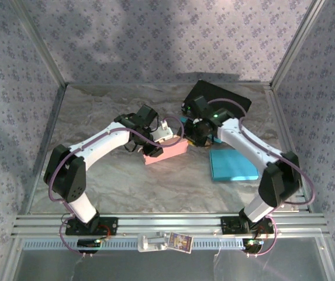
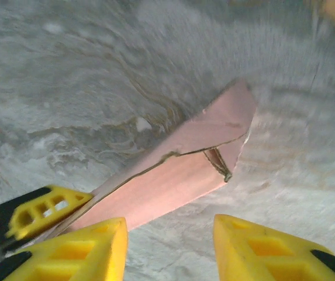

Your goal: Fold the paper box

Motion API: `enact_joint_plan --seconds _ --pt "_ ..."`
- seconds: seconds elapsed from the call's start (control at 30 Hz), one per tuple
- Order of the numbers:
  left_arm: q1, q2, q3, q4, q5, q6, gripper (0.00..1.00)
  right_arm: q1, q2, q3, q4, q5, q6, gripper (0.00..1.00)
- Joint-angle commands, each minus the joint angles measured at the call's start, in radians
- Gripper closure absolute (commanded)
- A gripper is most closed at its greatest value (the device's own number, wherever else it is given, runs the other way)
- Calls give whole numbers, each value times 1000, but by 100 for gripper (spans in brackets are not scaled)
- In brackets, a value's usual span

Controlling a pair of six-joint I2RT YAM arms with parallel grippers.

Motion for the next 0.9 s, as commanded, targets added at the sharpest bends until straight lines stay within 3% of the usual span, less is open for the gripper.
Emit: enact_joint_plan --seconds 0.0,0.1,0.17,0.3,0.43,0.57,0.87 --pt "1 8 8 -46 5 25 63 -80 -154 -8 36 8 -407 53" --pt "4 9 9 -52 11 35 63 -185 -210 -98 153 -179 -724 54" --pt "7 9 12 -55 13 39 63 -243 -189 -91 131 -305 -888 55" --pt "9 14 19 -58 20 43 63 -257 -63 -8 -16 -350 -1119 57" --pt "12 24 23 -60 27 44 63 -226 39 41 -61 -336 -1225 56" --pt "13 33 33 -64 31 48 63 -181 125 100 -100 -239 -1280 56" --pt "18 38 36 -70 36 47 63 -172 133 82 -91 -267 -1289 58"
